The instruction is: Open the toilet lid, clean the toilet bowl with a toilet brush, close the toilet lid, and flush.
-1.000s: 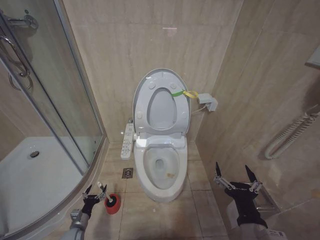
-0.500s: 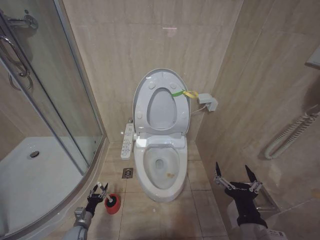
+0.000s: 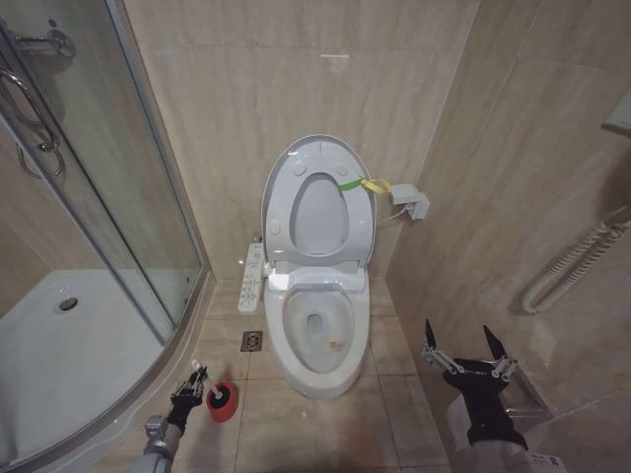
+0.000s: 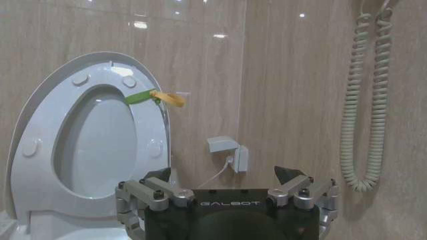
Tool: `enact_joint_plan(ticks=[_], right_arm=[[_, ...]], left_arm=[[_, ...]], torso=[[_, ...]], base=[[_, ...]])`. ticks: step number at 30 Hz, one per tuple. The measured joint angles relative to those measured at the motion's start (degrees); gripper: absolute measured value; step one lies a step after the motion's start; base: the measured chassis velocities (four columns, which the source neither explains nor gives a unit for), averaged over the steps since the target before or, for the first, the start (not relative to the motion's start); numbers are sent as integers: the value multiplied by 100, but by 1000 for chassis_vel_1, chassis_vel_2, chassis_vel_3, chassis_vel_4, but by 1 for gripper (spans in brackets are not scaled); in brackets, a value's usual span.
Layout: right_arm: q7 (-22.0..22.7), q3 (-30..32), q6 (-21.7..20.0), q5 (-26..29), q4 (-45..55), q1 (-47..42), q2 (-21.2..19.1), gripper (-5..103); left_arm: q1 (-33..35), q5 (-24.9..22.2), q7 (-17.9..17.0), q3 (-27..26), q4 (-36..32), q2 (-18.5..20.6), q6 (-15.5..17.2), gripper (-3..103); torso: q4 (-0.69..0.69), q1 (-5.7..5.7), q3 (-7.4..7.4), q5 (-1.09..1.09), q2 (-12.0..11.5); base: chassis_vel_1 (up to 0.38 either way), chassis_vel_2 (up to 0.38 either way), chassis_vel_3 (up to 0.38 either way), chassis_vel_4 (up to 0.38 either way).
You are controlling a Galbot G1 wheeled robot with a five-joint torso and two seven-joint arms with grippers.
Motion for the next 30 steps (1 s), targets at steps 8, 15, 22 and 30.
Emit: enact_joint_plan(ticks=[8, 15, 22, 30], right_arm=[[0, 0, 0, 0, 0, 0, 0, 100], [0, 0, 0, 0, 0, 0, 0, 100], [0, 0, 0, 0, 0, 0, 0, 100], [0, 0, 0, 0, 0, 0, 0, 100]], left_arm=[[-67, -134, 263, -44, 87, -2, -96, 16], [-5, -172, 288, -118, 5, 6, -54, 16], [90, -172, 233, -242, -106, 13, -115, 16], [240, -431, 332, -306, -316, 35, -163, 16]], torso=[[0, 1, 0, -1, 0], [0, 1, 1, -1, 0], [-1, 1, 0, -1, 0], [0, 1, 0, -1, 0]], base=[[0, 0, 0, 0], [0, 0, 0, 0], [0, 0, 0, 0], [0, 0, 0, 0]])
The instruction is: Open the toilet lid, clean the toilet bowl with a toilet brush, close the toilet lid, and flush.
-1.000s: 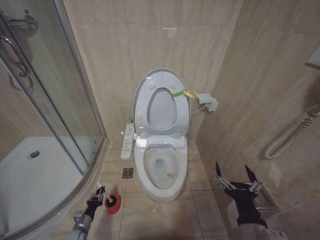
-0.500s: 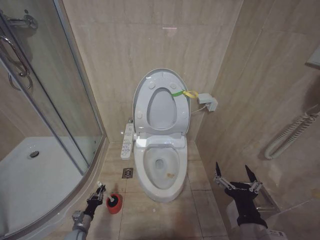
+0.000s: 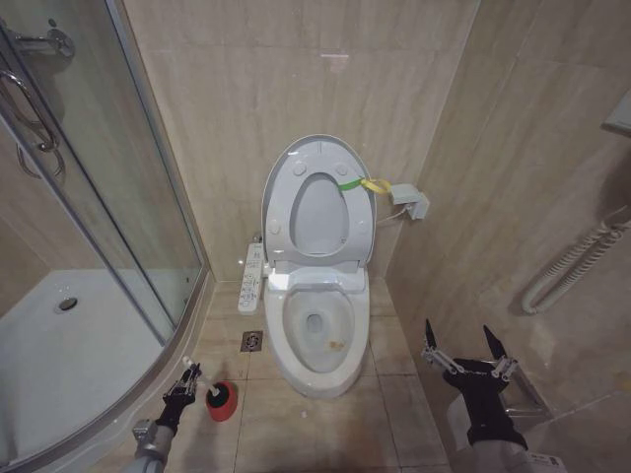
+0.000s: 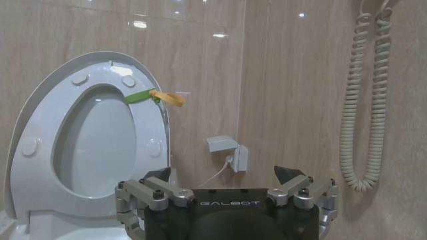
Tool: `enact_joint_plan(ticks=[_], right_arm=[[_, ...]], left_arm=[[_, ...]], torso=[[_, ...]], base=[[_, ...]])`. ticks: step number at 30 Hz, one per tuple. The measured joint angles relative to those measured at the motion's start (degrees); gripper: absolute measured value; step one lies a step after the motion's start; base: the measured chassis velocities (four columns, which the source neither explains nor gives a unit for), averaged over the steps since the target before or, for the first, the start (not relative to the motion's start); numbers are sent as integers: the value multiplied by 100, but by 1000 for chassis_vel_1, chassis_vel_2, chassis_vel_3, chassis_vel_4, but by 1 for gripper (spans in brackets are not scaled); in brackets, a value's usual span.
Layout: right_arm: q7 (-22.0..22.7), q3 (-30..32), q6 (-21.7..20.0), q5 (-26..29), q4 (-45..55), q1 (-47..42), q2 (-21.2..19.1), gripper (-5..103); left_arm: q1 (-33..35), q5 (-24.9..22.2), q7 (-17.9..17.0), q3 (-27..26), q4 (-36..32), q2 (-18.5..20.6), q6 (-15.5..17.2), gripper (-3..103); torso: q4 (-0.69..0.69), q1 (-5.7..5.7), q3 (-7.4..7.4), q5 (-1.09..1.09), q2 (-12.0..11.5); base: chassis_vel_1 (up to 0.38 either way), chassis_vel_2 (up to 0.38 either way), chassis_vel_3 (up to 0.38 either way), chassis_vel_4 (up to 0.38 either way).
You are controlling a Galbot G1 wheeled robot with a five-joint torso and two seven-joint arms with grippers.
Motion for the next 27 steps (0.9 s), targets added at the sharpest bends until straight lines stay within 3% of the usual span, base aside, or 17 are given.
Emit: enact_joint_plan(ticks=[2, 6, 12, 19, 27], right_arm=[[0, 0, 0, 0, 0, 0, 0, 100], [0, 0, 0, 0, 0, 0, 0, 100], [0, 0, 0, 0, 0, 0, 0, 100], [0, 0, 0, 0, 0, 0, 0, 100], [0, 0, 0, 0, 0, 0, 0, 100]], left_arm=[[198, -100, 56, 2, -348, 10, 303, 16], [296, -89, 128, -67, -544, -37, 434, 16], [337, -55, 148, -109, -655, -69, 419, 16], [367, 154, -49, -142, -607, -47, 180, 16], [498, 615, 92, -369, -711, 12, 308, 16]], torso=[[1, 0, 0, 1, 0], [1, -2, -1, 0, 0], [0, -1, 0, 1, 1], [0, -1, 0, 0, 1], [1, -1, 0, 0, 1]], base=[[0, 0, 0, 0], [0, 0, 0, 0], [0, 0, 0, 0], [0, 0, 0, 0], [0, 0, 0, 0]])
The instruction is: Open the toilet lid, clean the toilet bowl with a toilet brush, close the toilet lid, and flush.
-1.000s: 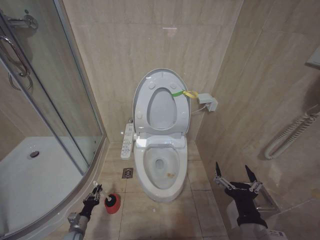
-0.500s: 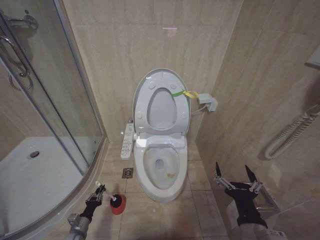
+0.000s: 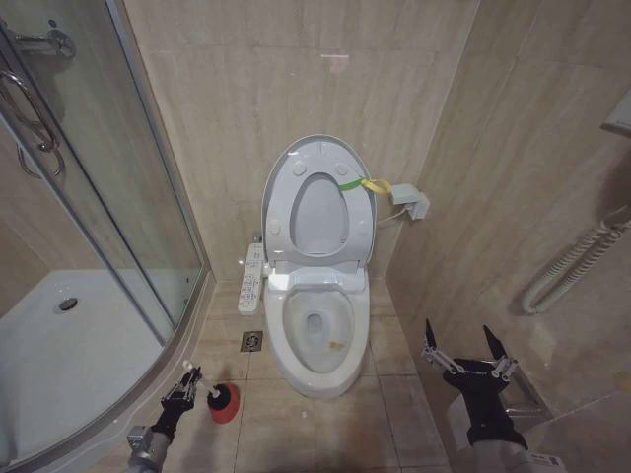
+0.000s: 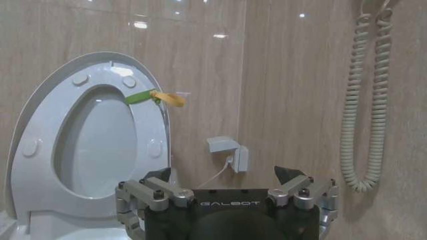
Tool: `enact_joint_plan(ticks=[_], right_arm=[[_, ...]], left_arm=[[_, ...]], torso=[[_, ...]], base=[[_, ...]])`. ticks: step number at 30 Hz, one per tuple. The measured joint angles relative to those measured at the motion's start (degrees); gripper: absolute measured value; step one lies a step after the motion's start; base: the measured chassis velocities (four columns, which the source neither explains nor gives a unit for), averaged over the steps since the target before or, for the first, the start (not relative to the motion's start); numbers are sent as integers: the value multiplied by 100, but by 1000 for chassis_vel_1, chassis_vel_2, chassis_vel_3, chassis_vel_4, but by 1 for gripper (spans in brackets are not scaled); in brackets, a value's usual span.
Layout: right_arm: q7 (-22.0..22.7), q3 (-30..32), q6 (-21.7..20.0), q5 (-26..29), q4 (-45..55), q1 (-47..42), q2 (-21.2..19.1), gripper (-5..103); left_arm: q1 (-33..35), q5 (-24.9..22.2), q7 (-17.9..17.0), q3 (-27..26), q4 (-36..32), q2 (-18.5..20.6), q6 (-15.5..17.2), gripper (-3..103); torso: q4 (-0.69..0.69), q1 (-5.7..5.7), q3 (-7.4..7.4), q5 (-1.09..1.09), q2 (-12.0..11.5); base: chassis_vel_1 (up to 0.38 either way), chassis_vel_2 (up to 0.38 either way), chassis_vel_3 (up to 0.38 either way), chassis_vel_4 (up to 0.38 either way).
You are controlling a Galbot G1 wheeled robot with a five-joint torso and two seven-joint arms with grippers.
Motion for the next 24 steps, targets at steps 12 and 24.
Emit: enact_joint_plan(ticks=[12, 24], right_arm=[[0, 0, 0, 0, 0, 0, 0, 100], [0, 0, 0, 0, 0, 0, 0, 100]], left_arm=[[-13, 335, -215, -111, -39, 53, -153, 16], [194, 420, -102, -152, -660, 121, -147, 16]], torso=[[-1, 0, 0, 0, 0], [-1, 0, 0, 0, -1]], base=[[0, 0, 0, 0], [0, 0, 0, 0]])
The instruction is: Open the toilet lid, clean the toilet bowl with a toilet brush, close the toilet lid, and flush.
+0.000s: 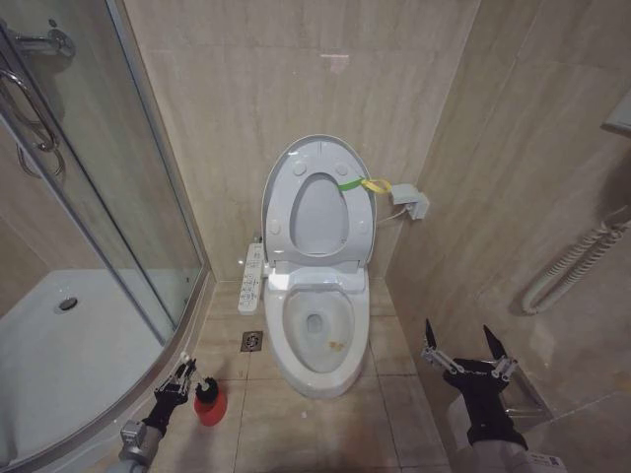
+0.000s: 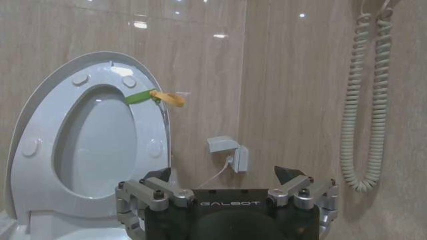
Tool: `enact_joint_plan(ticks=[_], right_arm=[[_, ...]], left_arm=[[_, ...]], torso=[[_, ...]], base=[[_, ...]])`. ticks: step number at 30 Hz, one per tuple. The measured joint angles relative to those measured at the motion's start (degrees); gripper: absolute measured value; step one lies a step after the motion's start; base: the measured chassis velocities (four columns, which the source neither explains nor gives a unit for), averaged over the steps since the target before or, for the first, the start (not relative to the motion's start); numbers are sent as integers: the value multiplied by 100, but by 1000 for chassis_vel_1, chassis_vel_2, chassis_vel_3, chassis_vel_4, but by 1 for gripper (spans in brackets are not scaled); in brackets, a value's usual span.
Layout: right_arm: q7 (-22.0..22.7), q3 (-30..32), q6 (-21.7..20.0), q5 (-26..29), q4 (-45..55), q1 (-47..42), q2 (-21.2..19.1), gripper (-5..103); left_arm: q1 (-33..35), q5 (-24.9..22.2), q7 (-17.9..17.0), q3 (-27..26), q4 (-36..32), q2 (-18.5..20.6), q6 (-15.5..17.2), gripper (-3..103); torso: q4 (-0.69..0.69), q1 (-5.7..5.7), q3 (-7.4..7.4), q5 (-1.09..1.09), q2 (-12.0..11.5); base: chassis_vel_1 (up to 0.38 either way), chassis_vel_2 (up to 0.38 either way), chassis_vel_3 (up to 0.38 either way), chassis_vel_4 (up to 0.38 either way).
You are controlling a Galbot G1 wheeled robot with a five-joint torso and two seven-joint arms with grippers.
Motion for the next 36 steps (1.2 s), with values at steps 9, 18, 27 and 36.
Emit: enact_joint_plan(ticks=[9, 18, 27, 36], right_arm=[[0, 0, 0, 0, 0, 0, 0, 100], [0, 0, 0, 0, 0, 0, 0, 100], [0, 0, 0, 0, 0, 0, 0, 100], [0, 0, 0, 0, 0, 0, 0, 100]], left_arm=[[605, -259, -73, -74, -1115, 72, 270, 16], [1715, -425, -201, -259, -2785, 52, 451, 16], [2683, -438, -365, -386, -4259, -32, 495, 16], [2614, -573, -501, -327, -4744, 115, 573, 16]], torso=[[0, 1, 0, 0, 0], [0, 1, 0, 1, 0], [0, -1, 0, 1, 0], [-1, 0, 0, 0, 0]], base=[[0, 0, 0, 0], [0, 0, 0, 0], [0, 0, 0, 0], [0, 0, 0, 0]])
